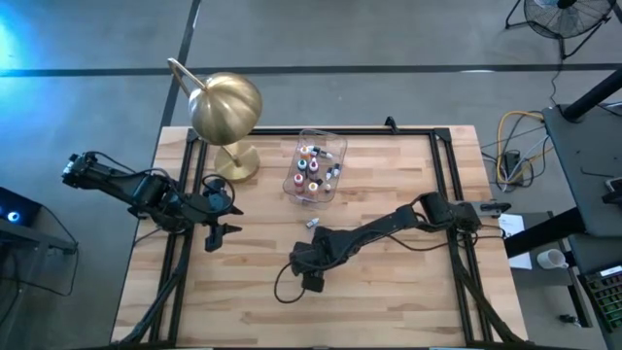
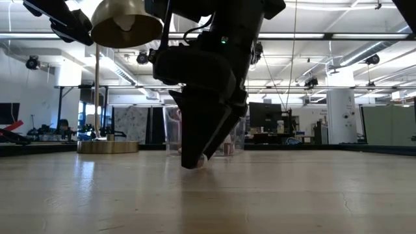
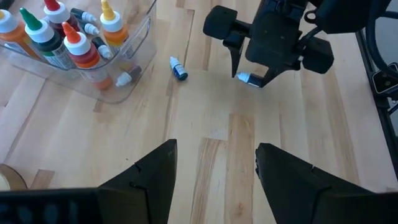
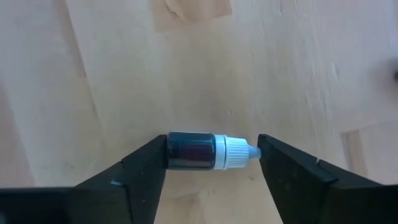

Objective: Pick & Place food coloring
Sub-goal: Put the small red food coloring bottle into the transparent bin, then put the small blue food coloring bottle into the transparent bin

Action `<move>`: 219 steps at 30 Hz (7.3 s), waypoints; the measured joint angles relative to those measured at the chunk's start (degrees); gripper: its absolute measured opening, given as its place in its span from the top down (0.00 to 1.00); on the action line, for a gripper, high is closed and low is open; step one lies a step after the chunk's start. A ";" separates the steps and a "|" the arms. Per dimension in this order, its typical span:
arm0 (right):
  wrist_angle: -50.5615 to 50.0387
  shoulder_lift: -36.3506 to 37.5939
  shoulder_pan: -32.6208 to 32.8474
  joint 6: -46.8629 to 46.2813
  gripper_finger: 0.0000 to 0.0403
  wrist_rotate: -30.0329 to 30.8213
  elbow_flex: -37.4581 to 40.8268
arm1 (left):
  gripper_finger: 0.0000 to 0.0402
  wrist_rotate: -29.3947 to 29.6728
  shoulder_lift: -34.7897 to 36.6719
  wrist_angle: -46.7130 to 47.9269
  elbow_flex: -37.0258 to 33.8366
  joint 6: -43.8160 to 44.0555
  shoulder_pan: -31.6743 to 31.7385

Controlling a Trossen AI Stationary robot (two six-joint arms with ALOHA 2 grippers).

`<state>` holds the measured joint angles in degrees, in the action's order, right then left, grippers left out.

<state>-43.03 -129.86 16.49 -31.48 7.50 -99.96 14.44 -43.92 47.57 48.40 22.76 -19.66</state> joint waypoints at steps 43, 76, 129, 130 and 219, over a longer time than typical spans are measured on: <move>-2.47 2.18 -1.25 46.41 0.34 -2.16 -0.66 | 0.52 2.14 0.00 -0.43 0.00 0.02 -0.02; -3.08 1.28 -3.87 18.74 0.85 -5.85 -0.74 | 0.52 3.88 -0.46 -1.04 0.00 1.95 0.04; -9.02 9.64 -7.46 26.39 0.44 1.37 -0.40 | 0.52 8.58 -0.87 -7.54 -5.60 4.52 0.07; -8.89 8.41 -7.13 28.73 0.44 1.33 -0.86 | 0.52 8.57 -0.87 -7.26 -5.60 4.54 0.07; -14.56 -2.35 -16.55 -82.40 0.44 -3.68 -9.05 | 0.52 -5.55 3.18 -3.78 -5.62 17.55 -0.02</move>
<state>-57.59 -132.22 -0.06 -113.88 3.82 -109.01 8.89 -40.74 43.80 42.78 40.32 -19.68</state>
